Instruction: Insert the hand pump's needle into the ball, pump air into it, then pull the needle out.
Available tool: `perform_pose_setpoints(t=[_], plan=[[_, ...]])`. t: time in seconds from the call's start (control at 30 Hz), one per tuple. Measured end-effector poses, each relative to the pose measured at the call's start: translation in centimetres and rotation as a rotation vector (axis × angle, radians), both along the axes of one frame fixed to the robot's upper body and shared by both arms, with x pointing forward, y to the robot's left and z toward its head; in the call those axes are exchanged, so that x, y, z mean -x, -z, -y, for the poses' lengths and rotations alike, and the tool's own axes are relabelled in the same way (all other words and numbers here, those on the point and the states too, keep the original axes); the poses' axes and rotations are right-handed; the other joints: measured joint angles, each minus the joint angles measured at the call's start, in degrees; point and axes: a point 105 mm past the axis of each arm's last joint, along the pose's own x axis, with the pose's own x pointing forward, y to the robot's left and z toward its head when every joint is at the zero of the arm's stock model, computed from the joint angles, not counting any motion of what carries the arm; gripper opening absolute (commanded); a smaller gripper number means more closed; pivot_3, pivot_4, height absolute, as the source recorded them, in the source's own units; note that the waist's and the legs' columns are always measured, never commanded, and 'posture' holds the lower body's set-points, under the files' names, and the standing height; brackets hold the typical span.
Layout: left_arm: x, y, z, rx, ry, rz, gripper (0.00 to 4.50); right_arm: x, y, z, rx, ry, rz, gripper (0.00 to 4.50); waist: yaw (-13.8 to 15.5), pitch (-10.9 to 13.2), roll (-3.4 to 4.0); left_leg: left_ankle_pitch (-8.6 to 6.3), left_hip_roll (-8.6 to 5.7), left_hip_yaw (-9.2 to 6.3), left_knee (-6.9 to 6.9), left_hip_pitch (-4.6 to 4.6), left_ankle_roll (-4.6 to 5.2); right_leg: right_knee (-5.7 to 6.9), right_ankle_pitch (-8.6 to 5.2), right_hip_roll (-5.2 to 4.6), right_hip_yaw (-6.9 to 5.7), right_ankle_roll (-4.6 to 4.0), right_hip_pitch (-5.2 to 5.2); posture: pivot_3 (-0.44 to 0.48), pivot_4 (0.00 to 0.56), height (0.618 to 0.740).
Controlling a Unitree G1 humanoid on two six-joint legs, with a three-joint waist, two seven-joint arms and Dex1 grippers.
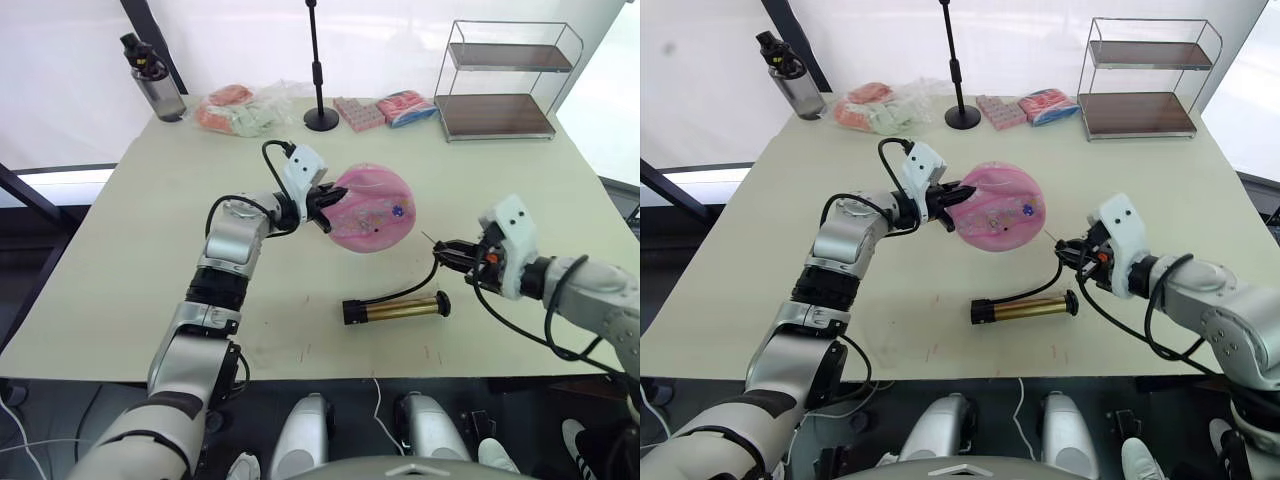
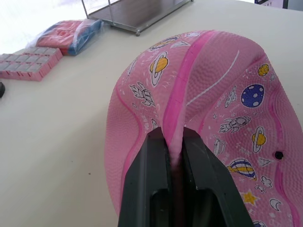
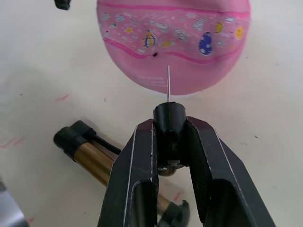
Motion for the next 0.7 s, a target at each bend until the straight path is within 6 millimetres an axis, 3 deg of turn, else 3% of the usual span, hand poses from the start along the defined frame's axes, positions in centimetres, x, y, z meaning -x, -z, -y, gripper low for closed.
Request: perform_pose_setpoints(t=[0.3,0.7], plan=[[0.1,0.1,1.1,0.004,-0.016,0.025,0.1,-1.6,-0.7,-1.6,0.074,-0.021,-0.192,0.35,0.24,0.0,0.01,0.0,-0.01,-0.03,0.0,-0.06,0.0,0.01,0.0,-0.02,-0.05,0.0,-0.03,0.0,0.15,0.74],[0.3,0.4,1.1,-0.009,-0.06,0.074,0.1,-5.3,-0.5,-3.1,-0.001,0.092,-0.39,0.35,-0.18,0.0,0.02,0.0,-0.01,0.0,-0.01,-0.04,0.0,0.05,0.01,-0.04,-0.04,-0.01,-0.04,0.0,0.15,0.74]])
